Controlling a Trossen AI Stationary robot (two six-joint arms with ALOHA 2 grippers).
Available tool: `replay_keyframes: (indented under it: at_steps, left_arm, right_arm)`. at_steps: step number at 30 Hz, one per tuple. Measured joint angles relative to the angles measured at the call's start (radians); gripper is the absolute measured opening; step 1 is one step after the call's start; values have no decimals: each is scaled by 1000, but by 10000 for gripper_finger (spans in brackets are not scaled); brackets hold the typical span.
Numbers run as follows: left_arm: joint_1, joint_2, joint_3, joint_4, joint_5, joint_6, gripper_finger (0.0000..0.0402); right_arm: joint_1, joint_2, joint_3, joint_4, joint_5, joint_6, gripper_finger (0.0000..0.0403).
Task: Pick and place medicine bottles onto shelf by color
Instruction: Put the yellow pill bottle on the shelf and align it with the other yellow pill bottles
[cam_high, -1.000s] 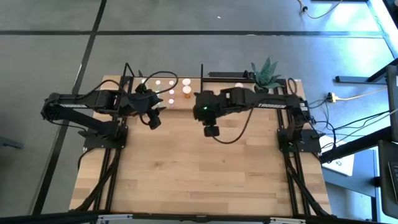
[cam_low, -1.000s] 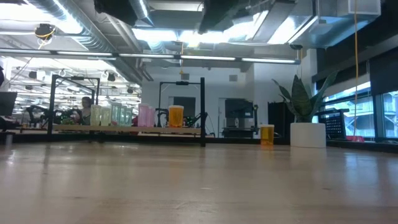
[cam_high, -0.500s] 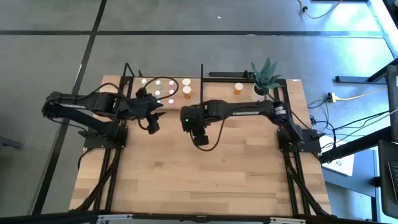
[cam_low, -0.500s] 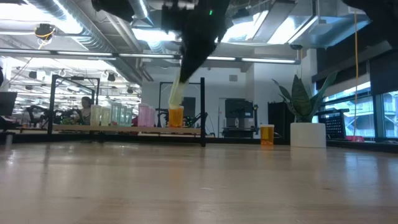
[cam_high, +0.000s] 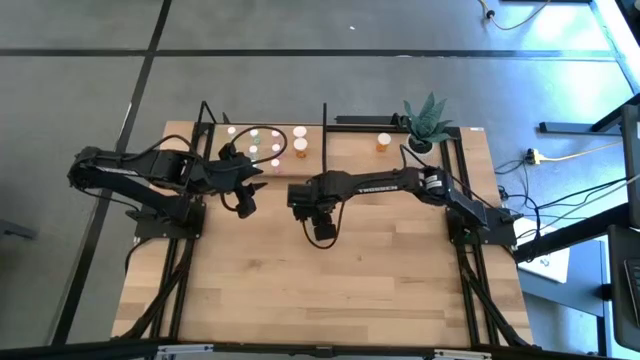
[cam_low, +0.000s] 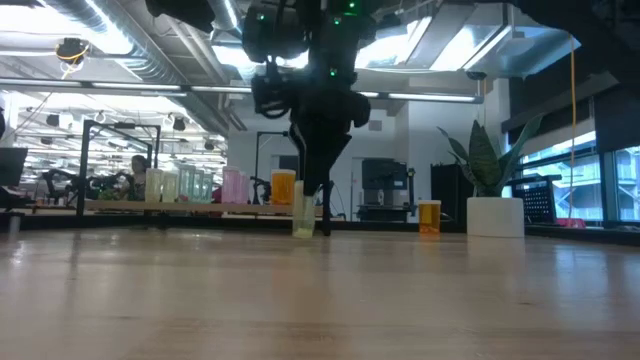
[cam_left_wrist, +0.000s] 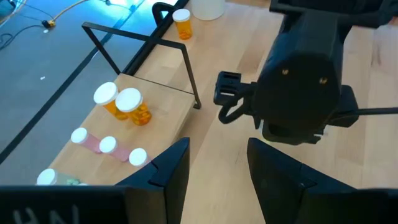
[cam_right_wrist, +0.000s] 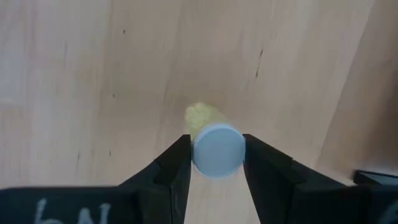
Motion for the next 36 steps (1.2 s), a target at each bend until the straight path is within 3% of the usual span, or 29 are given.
replay_keyframes:
  at_steps: [20,31,36]
  left_arm:
    - [0,0,0,0,-1,0,153]
    - [0,0,0,0,-1,0,153]
    - [0,0,0,0,-1,0,153]
  right_arm:
    - [0,13,0,19,-33,0,142]
    - [0,13,0,38,-35,3,217]
    - [0,13,0,34,-34,3,233]
